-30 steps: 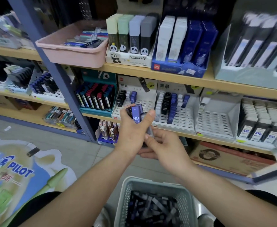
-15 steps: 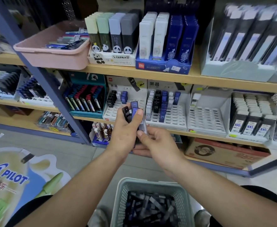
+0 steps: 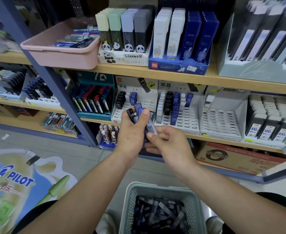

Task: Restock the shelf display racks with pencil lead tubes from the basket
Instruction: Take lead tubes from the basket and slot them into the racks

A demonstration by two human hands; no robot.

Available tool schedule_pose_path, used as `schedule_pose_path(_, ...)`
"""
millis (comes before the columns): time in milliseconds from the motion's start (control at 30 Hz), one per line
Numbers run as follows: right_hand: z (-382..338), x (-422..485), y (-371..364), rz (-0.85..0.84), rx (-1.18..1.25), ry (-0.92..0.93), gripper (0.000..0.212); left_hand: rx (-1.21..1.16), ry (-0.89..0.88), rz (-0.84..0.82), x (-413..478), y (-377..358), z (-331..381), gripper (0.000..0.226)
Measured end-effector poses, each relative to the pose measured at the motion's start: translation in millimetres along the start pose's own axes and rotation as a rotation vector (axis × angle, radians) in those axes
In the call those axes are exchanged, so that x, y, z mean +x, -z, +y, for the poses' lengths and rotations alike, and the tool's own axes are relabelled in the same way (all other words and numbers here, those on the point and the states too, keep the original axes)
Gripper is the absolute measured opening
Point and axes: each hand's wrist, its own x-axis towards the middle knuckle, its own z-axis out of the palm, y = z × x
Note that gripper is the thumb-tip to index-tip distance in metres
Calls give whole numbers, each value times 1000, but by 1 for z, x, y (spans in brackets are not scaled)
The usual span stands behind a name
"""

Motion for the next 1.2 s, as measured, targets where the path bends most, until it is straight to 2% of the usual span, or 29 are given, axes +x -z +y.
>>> schedule_pose_path(133,-1,0,1,-6,5,25,4,-20,0,-1,1,1,0,31)
schedule_pose_path(333,-6,1,2,-62,62,-45,16,-39,3,-19,4,3,-3,32)
schedule_pose_path(567,-7,3,5,-143,24,-47,21,-11,3,-28,5,2,-3,32)
schedule_pose_path(733,-6,10,17,-63,-174,38,25,1,1,2,11,6,2,34)
schedule_pose_path(933,-12,23,30,10,-160,132,26,-16,69,-39,8,11,10,35)
schedule_pose_path(1067,-14,31,35,31,-154,156,26,117,-7,-96,9,23,11,31)
schedule_pose_path(1200,-18,41,35,99,-209,205,26,415,-150,-174,15,47,11,47)
